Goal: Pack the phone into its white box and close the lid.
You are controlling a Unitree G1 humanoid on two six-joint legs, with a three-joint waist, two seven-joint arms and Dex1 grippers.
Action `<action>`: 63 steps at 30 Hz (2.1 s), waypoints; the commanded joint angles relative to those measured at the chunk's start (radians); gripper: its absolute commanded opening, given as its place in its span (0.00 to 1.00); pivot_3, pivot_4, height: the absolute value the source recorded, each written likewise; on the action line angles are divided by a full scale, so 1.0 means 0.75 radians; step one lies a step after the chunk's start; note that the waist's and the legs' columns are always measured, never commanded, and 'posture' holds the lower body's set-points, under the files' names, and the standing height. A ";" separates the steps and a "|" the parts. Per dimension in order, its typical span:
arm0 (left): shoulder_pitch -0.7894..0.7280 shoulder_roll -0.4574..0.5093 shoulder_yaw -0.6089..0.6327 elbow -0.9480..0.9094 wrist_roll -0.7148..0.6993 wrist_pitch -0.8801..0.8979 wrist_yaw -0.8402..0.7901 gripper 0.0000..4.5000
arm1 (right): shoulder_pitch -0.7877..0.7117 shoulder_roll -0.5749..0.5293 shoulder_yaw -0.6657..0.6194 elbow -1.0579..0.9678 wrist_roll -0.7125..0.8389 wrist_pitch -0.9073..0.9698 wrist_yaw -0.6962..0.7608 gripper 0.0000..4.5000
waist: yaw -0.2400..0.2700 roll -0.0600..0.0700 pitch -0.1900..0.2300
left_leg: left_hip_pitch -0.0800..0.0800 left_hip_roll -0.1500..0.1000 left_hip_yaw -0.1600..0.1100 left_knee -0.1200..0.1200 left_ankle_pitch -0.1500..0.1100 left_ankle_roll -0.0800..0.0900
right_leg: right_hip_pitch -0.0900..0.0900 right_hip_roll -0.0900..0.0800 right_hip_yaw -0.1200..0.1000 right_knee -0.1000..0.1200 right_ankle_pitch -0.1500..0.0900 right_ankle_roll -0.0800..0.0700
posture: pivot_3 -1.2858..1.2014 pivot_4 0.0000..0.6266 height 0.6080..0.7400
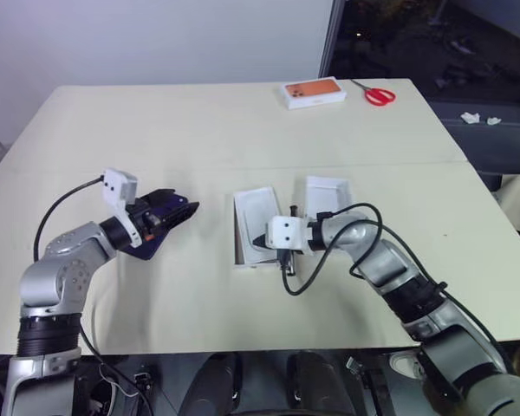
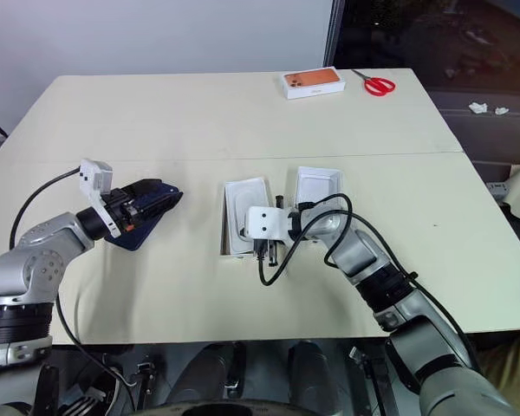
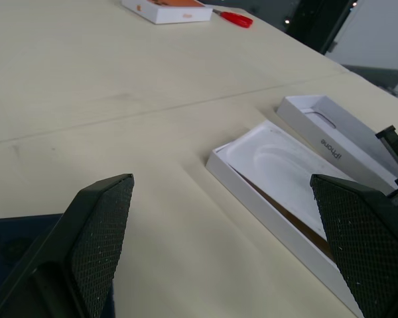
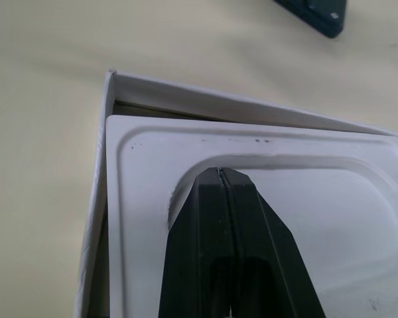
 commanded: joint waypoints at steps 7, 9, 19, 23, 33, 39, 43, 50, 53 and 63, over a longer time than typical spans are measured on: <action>0.004 -0.006 0.035 -0.075 -0.075 0.057 0.014 1.00 | -0.104 0.047 0.027 0.055 -0.062 0.033 0.039 0.00 | -0.002 0.000 0.000 | 0.000 0.000 0.000 0.000 0.001 -0.001 | 0.000 0.000 0.000 0.000 0.000 0.000 | 0.52 0.24 1.00; 0.005 -0.003 0.037 -0.076 -0.073 0.057 0.024 1.00 | -0.125 0.070 0.008 0.063 -0.029 0.057 0.057 0.00 | -0.002 0.000 0.000 | 0.000 0.000 0.000 0.000 0.001 -0.002 | 0.000 0.000 0.000 0.001 0.000 0.000 | 0.52 0.24 1.00; 0.007 -0.008 0.044 -0.077 -0.081 0.055 0.052 1.00 | -0.129 0.096 -0.035 -0.007 0.061 0.161 0.118 0.00 | -0.002 0.000 0.000 | 0.000 0.000 0.000 0.000 0.001 -0.002 | 0.000 0.001 0.000 0.001 0.000 0.000 | 0.52 0.24 1.00; 0.003 -0.005 0.040 -0.072 -0.074 0.043 0.058 1.00 | -0.176 0.104 -0.056 0.057 0.031 0.103 0.045 0.00 | -0.002 0.000 0.000 | 0.000 0.000 0.000 0.000 0.001 -0.002 | 0.000 0.001 0.000 0.001 0.000 0.000 | 0.52 0.24 1.00; -0.003 -0.014 0.023 -0.068 -0.058 0.023 0.062 1.00 | -0.323 0.091 -0.030 0.369 -0.185 -0.166 -0.202 0.00 | -0.002 0.000 0.000 | 0.000 0.000 0.000 0.000 0.003 -0.006 | -0.001 0.001 0.000 0.001 0.000 0.000 | 0.52 0.24 1.00; 0.003 -0.019 0.025 -0.081 -0.058 0.028 0.065 1.00 | -0.274 0.055 0.037 0.407 -0.269 -0.250 -0.154 0.00 | -0.006 0.000 0.000 | 0.000 0.000 0.000 0.000 0.003 -0.006 | -0.001 0.001 0.000 0.001 0.000 0.000 | 0.52 0.24 1.00; 0.007 -0.017 0.031 -0.084 -0.058 0.029 0.068 1.00 | -0.216 0.039 0.051 0.336 -0.238 -0.243 -0.035 0.00 | -0.006 0.000 0.000 | 0.000 0.000 0.000 0.000 0.003 -0.006 | 0.000 0.001 0.000 0.001 0.000 0.000 | 0.52 0.24 1.00; 0.008 -0.024 0.034 -0.084 -0.057 0.025 0.078 1.00 | -0.203 0.109 0.003 0.246 -0.174 -0.129 -0.012 0.00 | -0.004 0.000 0.000 | 0.000 0.000 0.000 0.001 0.003 -0.006 | 0.000 0.001 0.000 0.001 0.000 0.000 | 0.52 0.24 1.00; 0.009 -0.026 0.033 -0.085 -0.054 0.023 0.081 1.00 | -0.219 0.129 -0.008 0.273 -0.184 -0.125 -0.063 0.00 | -0.004 0.000 0.000 | 0.000 0.000 0.000 0.000 0.003 -0.006 | 0.000 0.001 0.000 0.001 0.000 0.000 | 0.52 0.24 1.00; 0.019 -0.029 0.036 -0.090 -0.055 0.027 0.080 1.00 | -0.302 0.102 -0.121 0.201 -0.072 -0.016 -0.010 0.00 | -0.004 0.000 0.000 | 0.000 0.000 0.000 0.000 0.003 -0.006 | 0.000 0.001 0.000 0.001 0.000 0.000 | 0.52 0.24 1.00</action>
